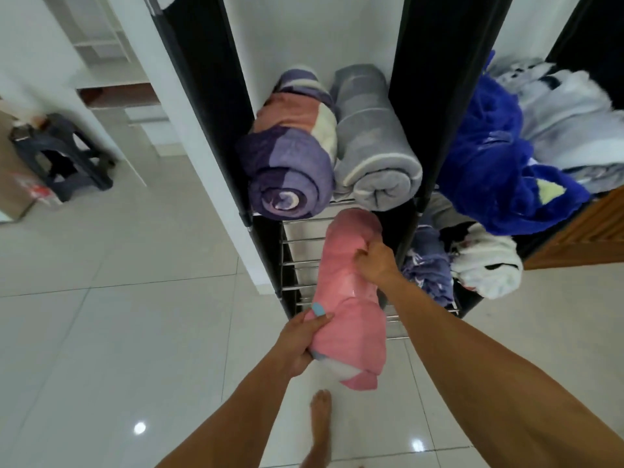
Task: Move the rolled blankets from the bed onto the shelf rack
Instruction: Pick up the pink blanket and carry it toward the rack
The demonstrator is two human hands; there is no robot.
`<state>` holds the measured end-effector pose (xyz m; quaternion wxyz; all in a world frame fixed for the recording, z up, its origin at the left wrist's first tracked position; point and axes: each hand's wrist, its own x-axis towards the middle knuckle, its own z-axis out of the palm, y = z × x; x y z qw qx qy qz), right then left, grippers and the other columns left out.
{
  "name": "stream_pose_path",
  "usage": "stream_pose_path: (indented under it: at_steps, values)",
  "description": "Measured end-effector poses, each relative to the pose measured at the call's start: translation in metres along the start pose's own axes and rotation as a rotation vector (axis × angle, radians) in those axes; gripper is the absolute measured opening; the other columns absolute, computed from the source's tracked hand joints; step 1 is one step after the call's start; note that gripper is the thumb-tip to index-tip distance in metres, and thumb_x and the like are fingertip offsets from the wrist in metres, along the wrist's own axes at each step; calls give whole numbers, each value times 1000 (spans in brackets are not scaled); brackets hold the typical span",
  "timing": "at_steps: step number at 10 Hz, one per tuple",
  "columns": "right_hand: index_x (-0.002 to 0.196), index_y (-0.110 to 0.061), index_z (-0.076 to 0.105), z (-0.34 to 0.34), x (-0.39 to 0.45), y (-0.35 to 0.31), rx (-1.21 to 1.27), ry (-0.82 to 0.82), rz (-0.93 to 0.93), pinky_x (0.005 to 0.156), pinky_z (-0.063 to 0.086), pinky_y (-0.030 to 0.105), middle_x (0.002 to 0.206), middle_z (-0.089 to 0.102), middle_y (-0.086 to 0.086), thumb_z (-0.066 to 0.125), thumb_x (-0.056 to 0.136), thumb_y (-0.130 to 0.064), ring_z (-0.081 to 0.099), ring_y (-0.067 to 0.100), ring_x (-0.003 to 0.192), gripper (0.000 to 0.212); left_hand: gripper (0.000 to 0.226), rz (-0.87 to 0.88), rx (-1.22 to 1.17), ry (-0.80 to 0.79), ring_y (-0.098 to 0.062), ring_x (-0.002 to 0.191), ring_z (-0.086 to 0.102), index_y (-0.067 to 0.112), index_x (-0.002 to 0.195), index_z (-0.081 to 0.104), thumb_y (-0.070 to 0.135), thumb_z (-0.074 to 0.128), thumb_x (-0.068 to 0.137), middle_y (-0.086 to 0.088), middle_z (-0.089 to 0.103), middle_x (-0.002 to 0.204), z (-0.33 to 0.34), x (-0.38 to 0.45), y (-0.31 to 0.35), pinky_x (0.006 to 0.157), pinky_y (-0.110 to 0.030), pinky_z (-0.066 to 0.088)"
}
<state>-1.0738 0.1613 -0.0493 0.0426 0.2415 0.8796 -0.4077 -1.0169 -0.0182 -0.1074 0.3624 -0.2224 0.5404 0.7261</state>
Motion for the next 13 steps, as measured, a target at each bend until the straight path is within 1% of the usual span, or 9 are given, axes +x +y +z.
stream_pose_path:
  at_steps: [2, 4, 6, 7, 8, 10, 11, 12, 13]
  values:
    - [138, -5, 37, 7, 38, 27, 314, -7, 157, 105, 37, 32, 140, 48, 15, 75, 77, -24, 47, 31, 128, 75, 18, -3, -87, -116, -19, 62, 71, 11, 100, 63, -1, 61, 87, -9, 74, 80, 44, 73, 49, 55, -32, 59]
    - [142, -16, 38, 22, 52, 76, 606, -180, 497, 109, 41, 39, 141, 49, 0, 81, 57, -55, 51, 24, 126, 103, 39, -125, 49, -100, -23, 82, 70, 8, 119, 60, 5, 70, 82, -10, 71, 107, 38, 108, 40, 66, -35, 59]
    - [137, -20, 38, 44, 56, 83, 498, -197, 465, 105, 44, 42, 138, 49, 7, 80, 61, -45, 52, 27, 121, 90, 58, -159, 307, -118, -24, 110, 64, 34, 119, 49, 15, 80, 74, 2, 66, 121, 26, 111, 38, 81, -45, 57]
    - [141, -20, 35, 40, 59, 78, 429, -217, 428, 103, 43, 38, 137, 49, 8, 78, 69, -31, 51, 27, 122, 84, 61, -183, 330, -184, -16, 95, 66, 40, 116, 54, 9, 77, 69, 9, 70, 105, 27, 112, 43, 74, -37, 57]
    - [142, -22, 35, 33, 61, 72, 433, -174, 353, 96, 41, 28, 139, 49, 6, 75, 74, -19, 50, 25, 122, 79, 50, -127, 302, -196, -10, 78, 68, 35, 107, 59, 1, 72, 72, 10, 73, 87, 34, 109, 46, 68, -33, 56]
    - [142, -23, 36, 17, 64, 42, 394, 67, 216, 96, 39, 25, 131, 53, 0, 68, 81, -23, 51, 20, 121, 68, 69, 113, 328, -156, -27, 105, 62, 12, 135, 47, -8, 69, 73, -13, 66, 116, 66, 119, 72, 99, -49, 48]
    - [136, -22, 44, 6, 62, 26, 317, 101, 281, 100, 39, 30, 131, 57, 7, 62, 83, -25, 52, 27, 124, 56, 67, 70, 270, -92, -30, 98, 65, 14, 129, 47, -3, 73, 70, -17, 67, 114, 82, 122, 86, 92, -47, 52]
    - [138, -14, 42, -8, 53, 24, 216, -7, 186, 94, 37, 23, 137, 52, 9, 55, 89, -13, 49, 25, 126, 51, 45, -28, 307, -155, -19, 84, 61, 31, 105, 50, -5, 64, 82, 0, 66, 97, 88, 112, 87, 71, -33, 49]
    - [123, -6, 56, -4, 27, 39, 236, -100, 151, 85, 33, 17, 117, 55, 2, 56, 88, -4, 53, 20, 108, 35, 36, -4, 461, -142, -6, 79, 59, 36, 97, 51, 5, 64, 84, 11, 62, 87, 91, 90, 80, 65, -24, 44]
